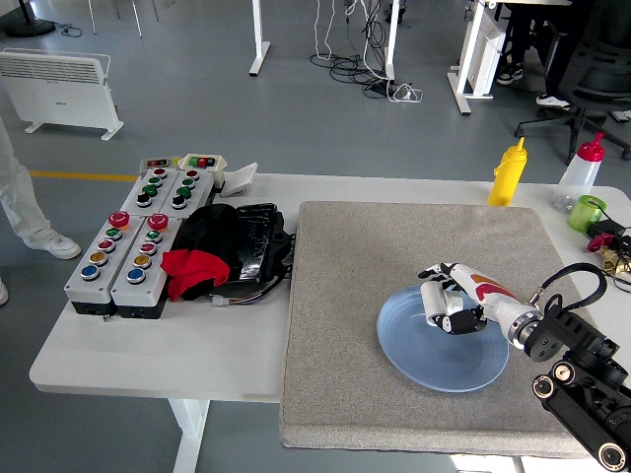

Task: Pick pipe place plate twice

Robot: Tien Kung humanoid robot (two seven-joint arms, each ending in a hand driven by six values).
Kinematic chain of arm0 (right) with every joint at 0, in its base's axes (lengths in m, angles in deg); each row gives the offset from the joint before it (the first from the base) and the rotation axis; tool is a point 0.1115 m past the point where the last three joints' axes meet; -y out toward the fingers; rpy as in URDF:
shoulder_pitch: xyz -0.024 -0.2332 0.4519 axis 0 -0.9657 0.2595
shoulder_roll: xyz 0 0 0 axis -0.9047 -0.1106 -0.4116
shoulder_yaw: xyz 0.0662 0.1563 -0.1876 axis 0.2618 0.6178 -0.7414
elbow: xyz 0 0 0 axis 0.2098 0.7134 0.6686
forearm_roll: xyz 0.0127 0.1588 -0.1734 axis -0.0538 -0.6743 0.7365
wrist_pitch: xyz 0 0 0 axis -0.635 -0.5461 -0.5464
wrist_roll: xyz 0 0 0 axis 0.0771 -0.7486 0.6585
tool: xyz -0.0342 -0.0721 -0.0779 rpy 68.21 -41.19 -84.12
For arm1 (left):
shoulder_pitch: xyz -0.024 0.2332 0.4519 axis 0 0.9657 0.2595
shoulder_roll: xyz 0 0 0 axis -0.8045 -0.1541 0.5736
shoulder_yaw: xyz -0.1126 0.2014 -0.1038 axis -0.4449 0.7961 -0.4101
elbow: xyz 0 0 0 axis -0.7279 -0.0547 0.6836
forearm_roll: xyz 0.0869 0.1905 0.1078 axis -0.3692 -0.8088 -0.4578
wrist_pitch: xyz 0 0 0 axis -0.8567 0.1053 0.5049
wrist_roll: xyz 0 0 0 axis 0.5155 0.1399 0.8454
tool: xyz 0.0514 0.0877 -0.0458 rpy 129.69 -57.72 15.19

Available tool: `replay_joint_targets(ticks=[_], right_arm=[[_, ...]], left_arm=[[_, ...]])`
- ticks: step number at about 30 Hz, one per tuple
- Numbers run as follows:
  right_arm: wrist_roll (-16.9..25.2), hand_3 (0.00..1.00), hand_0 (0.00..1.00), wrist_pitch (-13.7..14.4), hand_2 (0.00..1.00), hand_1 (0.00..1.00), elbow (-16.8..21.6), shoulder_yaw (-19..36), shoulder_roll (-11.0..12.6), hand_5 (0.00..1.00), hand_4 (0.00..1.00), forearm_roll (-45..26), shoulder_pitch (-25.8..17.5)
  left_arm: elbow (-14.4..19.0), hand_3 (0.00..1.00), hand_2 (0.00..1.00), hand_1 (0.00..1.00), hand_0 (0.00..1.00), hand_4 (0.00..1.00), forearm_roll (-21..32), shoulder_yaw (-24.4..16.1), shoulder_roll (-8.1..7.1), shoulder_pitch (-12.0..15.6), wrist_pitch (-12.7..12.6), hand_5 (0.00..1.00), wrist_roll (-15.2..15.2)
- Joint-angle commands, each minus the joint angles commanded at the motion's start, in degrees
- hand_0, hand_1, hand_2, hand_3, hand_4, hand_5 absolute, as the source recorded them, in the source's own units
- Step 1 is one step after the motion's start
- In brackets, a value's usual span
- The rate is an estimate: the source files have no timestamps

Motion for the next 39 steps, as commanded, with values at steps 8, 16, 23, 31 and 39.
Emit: replay_joint_targets(ticks=[8,16,23,31,39], right_arm=[[-0.64,0.873,0.839,-1.07,0.9,0.803,-1.48,-0.87,-0.1,0.09,0.684,1.31,0.2],[-0.86,0.92,0.907,-1.84,0.976,0.861,-1.23,-0.4,0.14,0.101,0.697,1.71,0.08],[-1.33,0.958,0.971,-3.54,0.998,0.898,-0.21,0.72,0.85,0.074,0.698,2.13,-0.4],[-2.6,0.998,0.998,-7.79,0.998,0.946,4.23,2.49,3.95,0.089,0.728,2.69,-1.51],[-3.67,0.998,0.998,-10.96,0.998,0.942,10.51,4.64,7.31,0.101,0.739,1.18,-3.17]], left_arm=[[-0.04,0.617,0.609,0.641,0.66,0.385,0.44,0.46,-0.02,-0.12,-0.16,0.998,-0.08],[-0.04,0.616,0.608,0.64,0.659,0.386,0.4,0.4,0.03,-0.16,-0.18,0.998,-0.09],[-0.07,0.616,0.608,0.641,0.66,0.385,0.41,0.38,0.03,-0.24,-0.17,0.998,-0.14],[-0.09,0.615,0.608,0.64,0.659,0.384,0.57,0.36,0.0,-0.2,-0.24,0.998,-0.22],[-0.1,0.617,0.607,0.64,0.659,0.384,0.35,0.17,0.06,-0.21,-0.17,0.998,-0.16]])
